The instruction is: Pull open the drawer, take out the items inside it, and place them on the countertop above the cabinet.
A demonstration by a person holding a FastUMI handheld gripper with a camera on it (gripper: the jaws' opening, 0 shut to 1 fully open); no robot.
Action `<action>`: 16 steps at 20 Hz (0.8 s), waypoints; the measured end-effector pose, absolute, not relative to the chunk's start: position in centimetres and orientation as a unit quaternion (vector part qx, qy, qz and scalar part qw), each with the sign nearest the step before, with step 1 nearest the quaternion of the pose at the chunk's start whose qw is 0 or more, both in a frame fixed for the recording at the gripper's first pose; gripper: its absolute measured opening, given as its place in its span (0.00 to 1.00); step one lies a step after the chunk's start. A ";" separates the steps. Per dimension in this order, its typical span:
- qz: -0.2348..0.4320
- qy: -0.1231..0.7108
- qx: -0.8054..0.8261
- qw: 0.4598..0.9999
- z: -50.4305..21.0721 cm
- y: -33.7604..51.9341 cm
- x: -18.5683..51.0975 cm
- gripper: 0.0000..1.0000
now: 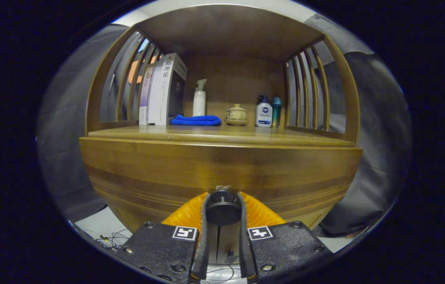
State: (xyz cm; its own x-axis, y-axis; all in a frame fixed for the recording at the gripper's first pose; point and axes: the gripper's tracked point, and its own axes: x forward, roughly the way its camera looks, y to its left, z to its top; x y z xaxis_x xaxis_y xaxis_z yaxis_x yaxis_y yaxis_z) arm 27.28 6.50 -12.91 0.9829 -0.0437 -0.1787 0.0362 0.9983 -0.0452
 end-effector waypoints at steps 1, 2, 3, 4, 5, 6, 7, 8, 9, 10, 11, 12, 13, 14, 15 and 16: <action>-0.019 0.092 -0.021 0.995 -13.0 6.5 27.0 0.34; -0.018 0.093 -0.020 0.995 -13.0 6.3 26.6 0.33; -0.019 0.093 -0.020 0.995 -13.0 6.3 26.4 0.33; -0.019 0.093 -0.021 0.995 -13.0 6.3 26.0 0.33; -0.019 0.093 -0.022 0.995 -12.9 6.3 25.6 0.33; -0.018 0.094 -0.018 0.995 -13.0 6.4 25.0 0.33; -0.017 0.095 -0.016 0.995 -13.1 6.6 24.5 0.33; -0.015 0.096 -0.017 0.995 -13.1 6.6 24.0 0.33; -0.013 0.097 -0.017 0.995 -13.1 6.6 23.5 0.33; -0.013 0.097 -0.017 0.995 -13.2 6.6 23.1 0.33; -0.012 0.098 -0.017 0.995 -13.2 6.6 22.6 0.33; -0.010 0.098 -0.017 0.995 -13.2 6.8 22.1 0.33; -0.008 0.099 -0.017 0.995 -13.2 6.9 21.5 0.33; -0.006 0.100 -0.017 0.995 -13.3 7.1 20.9 0.33; -0.005 0.099 -0.018 0.995 -13.3 7.1 20.4 0.33; -0.005 0.099 -0.018 0.995 -13.3 7.0 20.0 0.33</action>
